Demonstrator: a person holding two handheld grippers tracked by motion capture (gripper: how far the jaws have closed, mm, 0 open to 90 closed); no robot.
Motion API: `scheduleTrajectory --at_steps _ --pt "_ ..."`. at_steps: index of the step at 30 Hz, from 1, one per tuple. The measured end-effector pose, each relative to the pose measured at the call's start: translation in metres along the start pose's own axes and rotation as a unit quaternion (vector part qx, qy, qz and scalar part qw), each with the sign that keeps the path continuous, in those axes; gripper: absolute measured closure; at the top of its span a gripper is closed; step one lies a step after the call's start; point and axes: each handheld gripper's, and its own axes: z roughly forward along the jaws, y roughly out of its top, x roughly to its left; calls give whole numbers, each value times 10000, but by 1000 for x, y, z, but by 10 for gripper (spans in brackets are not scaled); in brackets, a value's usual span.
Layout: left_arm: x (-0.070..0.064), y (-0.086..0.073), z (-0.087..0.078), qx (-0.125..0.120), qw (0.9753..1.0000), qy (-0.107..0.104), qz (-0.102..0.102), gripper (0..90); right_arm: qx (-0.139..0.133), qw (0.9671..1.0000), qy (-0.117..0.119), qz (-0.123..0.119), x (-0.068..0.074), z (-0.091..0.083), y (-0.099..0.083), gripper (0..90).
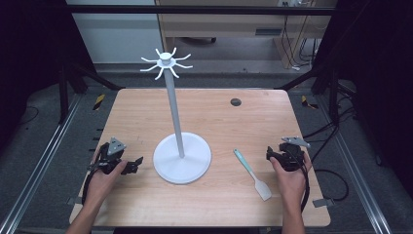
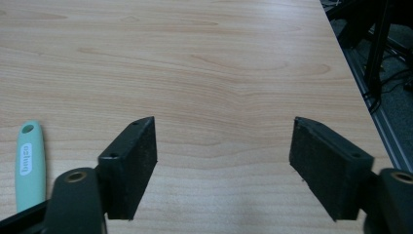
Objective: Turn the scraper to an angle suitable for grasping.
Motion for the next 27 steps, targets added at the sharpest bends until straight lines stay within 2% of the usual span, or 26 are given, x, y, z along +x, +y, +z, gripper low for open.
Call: scheduleTrajectory --at_steps 2,3,7,9,12,13,16,19,27 --pt "1 0 -2 -48 10000 30 -35 30 60 10000 -14 -30 5 3 3 290" --pt "1 0 -3 -57 10000 26 -48 30 106 9999 39 -44 10 4 5 327" --pt "1 0 -4 -68 10000 27 -32 31 160 9990 238 -344 25 5 9 485" --pt "0 0 -3 -61 10000 15 -12 31 258 9973 432 -530 34 6 11 576" --pt "0 0 -3 -42 10000 -8 5 31 353 9949 603 -729 46 9 13 709" --pt "0 0 -3 -49 10000 -13 14 31 423 9930 747 -817 51 10 13 743" --pt "-1 1 -2 -63 10000 -22 25 31 578 9885 923 -1053 62 13 12 826" --pt "-2 1 -1 -31 10000 -39 48 32 762 9841 1042 -1218 70 17 10 881" --pt "-6 1 0 -9 9999 -83 103 33 1034 9784 1253 -1280 76 27 6 900"
